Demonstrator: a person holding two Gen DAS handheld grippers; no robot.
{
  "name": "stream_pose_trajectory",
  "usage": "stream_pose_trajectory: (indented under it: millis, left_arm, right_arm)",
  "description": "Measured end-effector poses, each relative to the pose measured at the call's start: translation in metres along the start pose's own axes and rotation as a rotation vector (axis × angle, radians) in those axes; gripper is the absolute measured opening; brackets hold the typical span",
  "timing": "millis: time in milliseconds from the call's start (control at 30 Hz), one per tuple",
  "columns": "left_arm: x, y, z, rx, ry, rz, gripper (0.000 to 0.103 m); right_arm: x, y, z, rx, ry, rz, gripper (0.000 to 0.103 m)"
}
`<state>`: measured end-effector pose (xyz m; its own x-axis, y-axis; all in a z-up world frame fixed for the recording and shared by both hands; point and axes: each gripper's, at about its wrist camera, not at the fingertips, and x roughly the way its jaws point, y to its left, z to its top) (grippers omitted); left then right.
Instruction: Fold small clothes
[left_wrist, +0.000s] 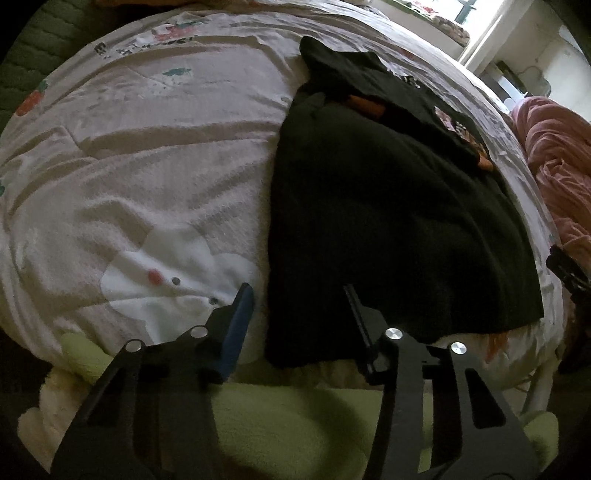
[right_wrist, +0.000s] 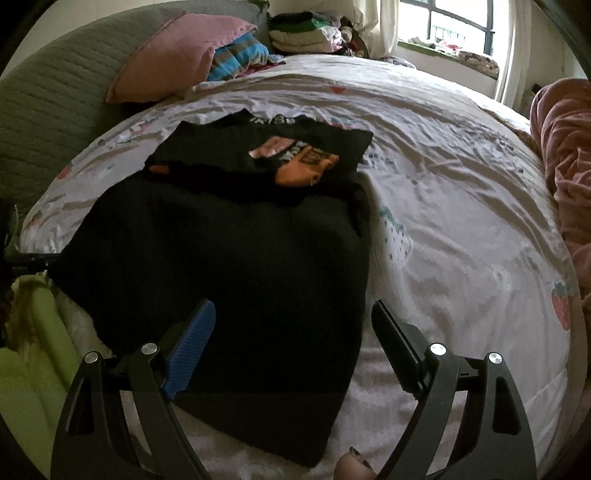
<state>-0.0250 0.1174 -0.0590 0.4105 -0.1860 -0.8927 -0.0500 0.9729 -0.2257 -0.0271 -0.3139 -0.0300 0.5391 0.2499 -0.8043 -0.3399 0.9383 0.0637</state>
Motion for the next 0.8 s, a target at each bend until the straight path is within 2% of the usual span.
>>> stream_pose_trajectory:
  millis: [100, 167, 233, 267, 400, 467, 633, 700, 733, 800]
  left_arm:
    - [0.001, -0.004, -0.002, 0.005, 0.008, -0.018, 0.029]
    - [0.003, -0.007, -0.003, 0.012, 0.01, -0.009, 0.028]
    - [0.003, -0.01, -0.003, 0.02, 0.006, 0.012, 0.023]
    - [0.003, -0.012, -0.004, 0.031, 0.002, 0.028, 0.018]
    - [0.004, -0.013, -0.005, 0.04, -0.006, 0.046, 0.012]
    - [0.004, -0.011, -0.004, 0.031, -0.008, 0.041, 0.01]
    - [0.004, -0.008, -0.005, 0.019, -0.008, 0.027, 0.01]
    - [0.005, -0.008, -0.005, 0.017, -0.007, 0.027, 0.01]
    - [0.005, -0.008, -0.005, 0.016, -0.007, 0.027, 0.01]
    - [0.005, -0.008, -0.005, 0.016, -0.006, 0.027, 0.01]
  right_arm:
    - [0.0, -0.003, -0.007, 0.0, 0.022, 0.007, 0.085]
    - [-0.001, -0.006, -0.013, 0.005, 0.041, 0.015, 0.085]
    - [-0.001, -0.008, -0.019, 0.008, 0.064, 0.029, 0.085]
    - [0.0, -0.01, -0.024, 0.009, 0.082, 0.035, 0.085]
    - [0.007, -0.016, -0.038, 0.041, 0.145, 0.051, 0.082]
    - [0.007, -0.016, -0.044, 0.042, 0.164, 0.067, 0.067]
    - [0.009, -0.015, -0.054, 0.057, 0.202, 0.089, 0.061]
    - [0.011, -0.016, -0.056, 0.068, 0.202, 0.098, 0.055]
    - [0.011, -0.015, -0.056, 0.065, 0.202, 0.102, 0.044]
    - [0.01, -0.01, -0.056, 0.032, 0.197, 0.112, 0.035]
